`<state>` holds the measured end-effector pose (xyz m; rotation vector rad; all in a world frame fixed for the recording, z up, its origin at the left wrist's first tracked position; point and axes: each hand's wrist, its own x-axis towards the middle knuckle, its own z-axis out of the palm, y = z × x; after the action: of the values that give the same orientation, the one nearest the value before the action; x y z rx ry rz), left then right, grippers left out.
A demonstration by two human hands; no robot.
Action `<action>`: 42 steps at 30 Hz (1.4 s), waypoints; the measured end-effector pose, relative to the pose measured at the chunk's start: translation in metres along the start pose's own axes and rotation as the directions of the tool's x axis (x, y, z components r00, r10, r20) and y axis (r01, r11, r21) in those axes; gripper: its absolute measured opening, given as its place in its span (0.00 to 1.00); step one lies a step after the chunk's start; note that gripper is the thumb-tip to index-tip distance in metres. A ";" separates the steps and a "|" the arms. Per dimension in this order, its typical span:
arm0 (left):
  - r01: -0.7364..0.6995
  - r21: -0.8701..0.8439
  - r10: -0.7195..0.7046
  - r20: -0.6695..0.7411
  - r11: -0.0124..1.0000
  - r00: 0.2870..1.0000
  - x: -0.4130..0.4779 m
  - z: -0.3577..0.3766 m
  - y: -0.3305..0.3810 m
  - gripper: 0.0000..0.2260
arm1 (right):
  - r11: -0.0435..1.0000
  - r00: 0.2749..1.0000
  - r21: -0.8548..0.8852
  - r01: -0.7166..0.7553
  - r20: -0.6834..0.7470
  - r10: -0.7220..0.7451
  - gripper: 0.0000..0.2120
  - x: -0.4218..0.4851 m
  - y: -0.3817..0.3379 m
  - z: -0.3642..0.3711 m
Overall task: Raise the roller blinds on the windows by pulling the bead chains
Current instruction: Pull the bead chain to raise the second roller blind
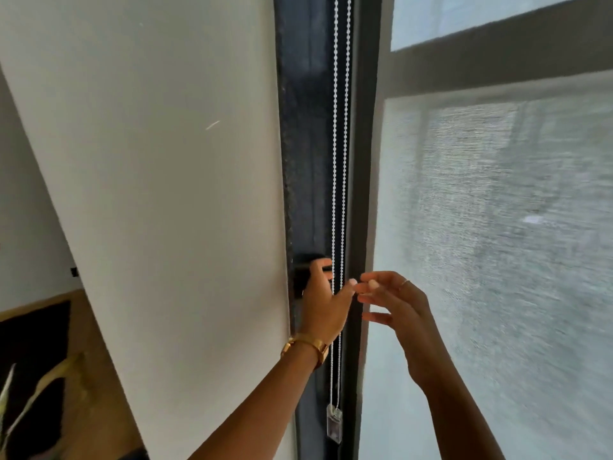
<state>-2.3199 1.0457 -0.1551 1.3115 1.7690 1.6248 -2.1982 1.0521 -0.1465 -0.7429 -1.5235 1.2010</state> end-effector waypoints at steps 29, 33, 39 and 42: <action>-0.728 -0.453 0.684 -0.295 0.514 0.667 0.089 -0.099 0.233 0.16 | 0.995 0.962 -0.049 0.088 -0.255 -0.097 0.19 -0.015 -0.060 0.048; -0.769 -0.447 0.714 -0.331 0.457 0.617 0.067 -0.106 0.228 0.16 | 0.992 0.954 -0.028 0.124 -0.273 -0.127 0.19 -0.032 -0.064 0.065; -0.651 -0.530 0.691 -0.159 0.543 0.705 0.026 -0.106 0.172 0.16 | 0.970 0.894 -0.080 0.230 -0.376 -0.243 0.18 -0.048 -0.103 0.087; -0.540 -0.538 0.618 -0.045 0.647 0.785 -0.003 -0.103 0.134 0.12 | 0.931 0.831 -0.138 0.339 -0.420 -0.365 0.15 -0.043 -0.139 0.099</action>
<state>-2.3523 0.9712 -0.0066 1.7457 0.7111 2.0737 -2.2634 0.9388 -0.0292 -0.6769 -1.2447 0.6557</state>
